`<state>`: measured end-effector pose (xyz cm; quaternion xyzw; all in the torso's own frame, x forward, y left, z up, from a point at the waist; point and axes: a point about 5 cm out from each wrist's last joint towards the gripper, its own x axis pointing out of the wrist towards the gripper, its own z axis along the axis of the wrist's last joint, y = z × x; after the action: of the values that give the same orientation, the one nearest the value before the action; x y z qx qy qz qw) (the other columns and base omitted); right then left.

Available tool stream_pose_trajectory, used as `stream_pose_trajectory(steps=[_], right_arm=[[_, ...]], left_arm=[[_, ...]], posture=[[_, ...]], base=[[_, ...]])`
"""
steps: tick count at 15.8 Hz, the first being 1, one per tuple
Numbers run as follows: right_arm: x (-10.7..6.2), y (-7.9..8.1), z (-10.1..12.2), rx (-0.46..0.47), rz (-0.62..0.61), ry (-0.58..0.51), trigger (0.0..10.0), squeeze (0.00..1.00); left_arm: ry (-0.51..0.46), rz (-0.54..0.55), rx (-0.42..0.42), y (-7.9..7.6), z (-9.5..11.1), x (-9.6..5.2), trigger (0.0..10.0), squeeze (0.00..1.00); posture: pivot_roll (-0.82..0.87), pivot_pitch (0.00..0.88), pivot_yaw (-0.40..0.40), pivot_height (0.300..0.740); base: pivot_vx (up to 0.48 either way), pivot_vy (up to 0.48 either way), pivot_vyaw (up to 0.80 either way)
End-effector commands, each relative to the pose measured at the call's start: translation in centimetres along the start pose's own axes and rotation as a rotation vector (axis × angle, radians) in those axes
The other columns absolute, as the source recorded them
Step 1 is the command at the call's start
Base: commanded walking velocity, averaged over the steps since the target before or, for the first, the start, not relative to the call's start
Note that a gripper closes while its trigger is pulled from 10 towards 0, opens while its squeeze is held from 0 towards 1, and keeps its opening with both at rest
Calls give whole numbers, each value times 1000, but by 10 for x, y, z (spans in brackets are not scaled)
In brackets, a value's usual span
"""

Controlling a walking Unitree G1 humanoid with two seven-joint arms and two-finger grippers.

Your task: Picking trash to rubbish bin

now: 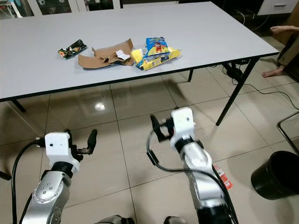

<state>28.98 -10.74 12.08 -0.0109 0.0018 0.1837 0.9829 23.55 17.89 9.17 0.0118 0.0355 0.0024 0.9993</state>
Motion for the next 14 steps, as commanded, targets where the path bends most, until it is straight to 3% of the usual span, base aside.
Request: stream_pose_trajectory(steps=[1,5,10,14], right_arm=[[-2,-4,-8,11,-16,29,10000,0],[-1,-9,-12,3,-26,37,10000,0],[-2,-11,-7,2,-25,9,10000,0],[2,-9,-3,-12,-6,-7,10000,0]], left_arm=[[11,7,2,2,-2,-2,10000,0],[20,33,-10,8,-4,-3,10000,0],[-30,24,-27,3,7,7,10000,0],[-51,31,-25,4,14,11,10000,0]], posture=[[-23,101,15,740],[-25,90,14,740],[-39,80,8,740],[-39,80,5,740]], base=[[0,0,0],[0,0,0],[0,0,0],[310,0,0]])
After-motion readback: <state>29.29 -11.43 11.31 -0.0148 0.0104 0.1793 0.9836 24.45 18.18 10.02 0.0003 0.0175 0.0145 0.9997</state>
